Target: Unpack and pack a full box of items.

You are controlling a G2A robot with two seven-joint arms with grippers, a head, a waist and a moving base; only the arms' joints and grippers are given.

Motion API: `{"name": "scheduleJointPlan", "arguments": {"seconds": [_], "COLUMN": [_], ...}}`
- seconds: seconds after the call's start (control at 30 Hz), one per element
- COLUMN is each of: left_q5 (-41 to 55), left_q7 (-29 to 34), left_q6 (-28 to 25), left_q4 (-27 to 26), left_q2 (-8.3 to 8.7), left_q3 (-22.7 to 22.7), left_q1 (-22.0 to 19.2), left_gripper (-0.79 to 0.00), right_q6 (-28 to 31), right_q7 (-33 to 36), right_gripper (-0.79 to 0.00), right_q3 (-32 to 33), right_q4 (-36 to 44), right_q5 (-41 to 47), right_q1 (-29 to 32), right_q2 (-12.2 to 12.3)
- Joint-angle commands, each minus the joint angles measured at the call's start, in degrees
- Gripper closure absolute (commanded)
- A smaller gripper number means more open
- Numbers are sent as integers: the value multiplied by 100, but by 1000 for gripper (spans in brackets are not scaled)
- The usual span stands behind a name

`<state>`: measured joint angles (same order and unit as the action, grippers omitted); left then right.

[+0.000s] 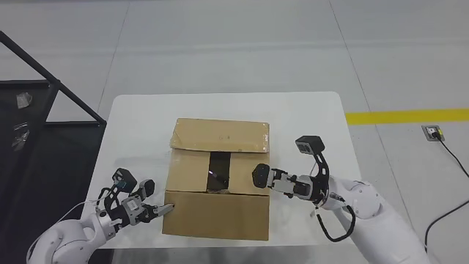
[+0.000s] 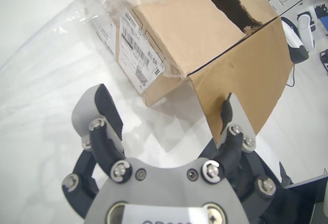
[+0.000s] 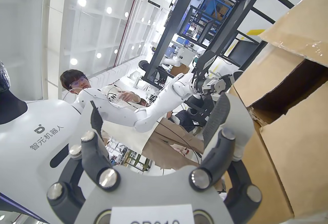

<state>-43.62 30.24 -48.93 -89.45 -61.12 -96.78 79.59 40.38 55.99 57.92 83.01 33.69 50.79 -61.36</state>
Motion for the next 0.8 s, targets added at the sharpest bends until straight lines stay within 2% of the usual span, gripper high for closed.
{"name": "scheduleJointPlan", "arguments": {"seconds": [0.0,0.2,0.33,0.77], "left_q5": [0,-47,-121,-136], "left_q7": [0,-103,-215,-392], "left_q6": [0,96,187,263], "left_q4": [0,-91,-172,-172], "left_q2": [0,1,14,76], "left_q3": [0,38,85,163], "left_q1": [0,52,95,92], "left_gripper": [-785,-785,-785,-785], "right_q6": [-133,-1709,-2381,-2753], "right_q7": [2,-659,-545,-1171], "right_gripper": [-785,-785,-785,-785], "right_q3": [-62,-451,-628,-751], "right_q4": [88,-385,-850,-1687], "right_q5": [-76,-213,-56,104], "right_q1": [9,-366,-658,-1238], "right_q2": [-10,-169,-264,-547]}}
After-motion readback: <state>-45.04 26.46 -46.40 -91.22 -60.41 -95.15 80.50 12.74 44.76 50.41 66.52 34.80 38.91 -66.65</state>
